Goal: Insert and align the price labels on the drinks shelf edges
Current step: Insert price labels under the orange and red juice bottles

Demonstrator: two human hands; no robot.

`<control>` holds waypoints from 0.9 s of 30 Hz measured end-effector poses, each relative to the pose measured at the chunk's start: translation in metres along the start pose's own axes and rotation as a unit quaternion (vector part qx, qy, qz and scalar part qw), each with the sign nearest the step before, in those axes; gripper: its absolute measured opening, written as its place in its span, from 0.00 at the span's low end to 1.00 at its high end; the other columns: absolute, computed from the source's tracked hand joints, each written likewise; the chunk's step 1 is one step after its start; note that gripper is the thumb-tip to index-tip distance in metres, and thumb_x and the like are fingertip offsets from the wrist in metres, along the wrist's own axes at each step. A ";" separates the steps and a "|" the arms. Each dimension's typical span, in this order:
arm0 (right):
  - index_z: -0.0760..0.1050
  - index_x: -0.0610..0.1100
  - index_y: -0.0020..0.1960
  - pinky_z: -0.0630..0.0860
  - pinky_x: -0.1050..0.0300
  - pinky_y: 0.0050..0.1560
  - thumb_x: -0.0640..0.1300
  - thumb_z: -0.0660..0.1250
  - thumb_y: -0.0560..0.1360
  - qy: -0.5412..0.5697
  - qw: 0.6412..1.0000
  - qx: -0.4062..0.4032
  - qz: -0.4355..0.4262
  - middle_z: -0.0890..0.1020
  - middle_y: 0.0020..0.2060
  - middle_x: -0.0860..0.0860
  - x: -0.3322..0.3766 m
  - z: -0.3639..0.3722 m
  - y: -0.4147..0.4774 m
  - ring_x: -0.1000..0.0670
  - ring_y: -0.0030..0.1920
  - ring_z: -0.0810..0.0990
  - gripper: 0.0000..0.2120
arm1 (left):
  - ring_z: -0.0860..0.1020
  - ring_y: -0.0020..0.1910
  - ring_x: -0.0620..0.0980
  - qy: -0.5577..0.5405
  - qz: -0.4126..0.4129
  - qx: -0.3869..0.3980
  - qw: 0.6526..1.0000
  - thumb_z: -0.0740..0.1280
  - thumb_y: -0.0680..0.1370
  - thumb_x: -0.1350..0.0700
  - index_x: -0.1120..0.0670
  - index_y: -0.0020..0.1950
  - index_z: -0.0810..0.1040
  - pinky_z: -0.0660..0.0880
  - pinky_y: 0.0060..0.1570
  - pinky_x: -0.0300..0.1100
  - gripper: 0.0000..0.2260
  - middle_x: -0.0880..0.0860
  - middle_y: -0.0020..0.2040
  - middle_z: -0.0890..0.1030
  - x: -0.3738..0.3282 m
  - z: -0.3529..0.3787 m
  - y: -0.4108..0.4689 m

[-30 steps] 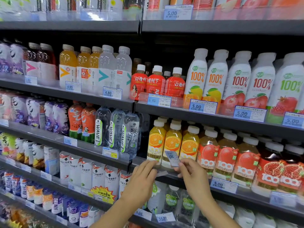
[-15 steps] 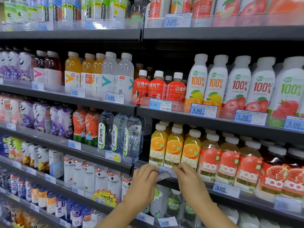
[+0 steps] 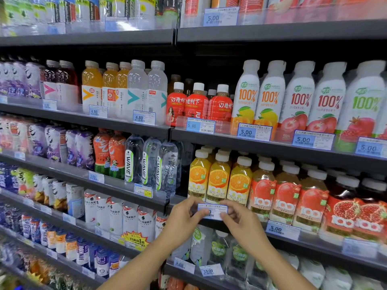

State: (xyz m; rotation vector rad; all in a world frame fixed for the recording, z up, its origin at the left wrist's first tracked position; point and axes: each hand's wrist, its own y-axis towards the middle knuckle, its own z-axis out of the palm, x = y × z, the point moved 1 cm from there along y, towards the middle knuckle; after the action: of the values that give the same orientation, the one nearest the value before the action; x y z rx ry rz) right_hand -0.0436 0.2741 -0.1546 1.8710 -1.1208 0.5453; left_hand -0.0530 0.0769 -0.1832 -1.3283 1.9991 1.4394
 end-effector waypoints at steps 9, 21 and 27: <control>0.75 0.61 0.57 0.74 0.67 0.43 0.43 0.69 0.77 0.021 0.999 -0.016 0.023 0.78 0.38 0.53 -0.016 -0.017 -0.007 0.58 0.40 0.76 0.14 | 0.76 0.38 0.44 -0.086 -0.067 0.004 0.994 0.71 0.79 0.52 0.46 0.52 0.77 0.72 0.41 0.39 0.05 0.47 0.40 0.81 -0.017 0.025 -0.003; 0.76 0.58 0.60 0.73 0.70 0.42 0.42 0.67 0.78 -0.014 0.997 -0.066 0.048 0.76 0.36 0.55 -0.037 -0.078 -0.035 0.62 0.39 0.75 0.14 | 0.79 0.40 0.43 -0.127 -0.059 0.012 0.990 0.71 0.79 0.53 0.46 0.49 0.77 0.74 0.43 0.37 0.04 0.45 0.39 0.80 -0.054 0.085 0.007; 0.75 0.57 0.56 0.73 0.69 0.41 0.44 0.67 0.78 -0.045 0.982 -0.154 0.105 0.76 0.36 0.54 -0.071 -0.143 -0.079 0.61 0.39 0.75 0.10 | 0.79 0.43 0.44 -0.137 0.019 0.035 0.990 0.70 0.79 0.55 0.43 0.49 0.77 0.75 0.44 0.36 0.06 0.44 0.43 0.80 -0.090 0.152 0.012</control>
State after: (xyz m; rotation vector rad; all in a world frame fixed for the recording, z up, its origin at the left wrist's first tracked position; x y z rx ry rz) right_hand -0.0023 0.4469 -0.1656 1.5330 -1.3885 0.3815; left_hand -0.0532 0.2541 -0.1776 -1.0058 1.8846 1.4654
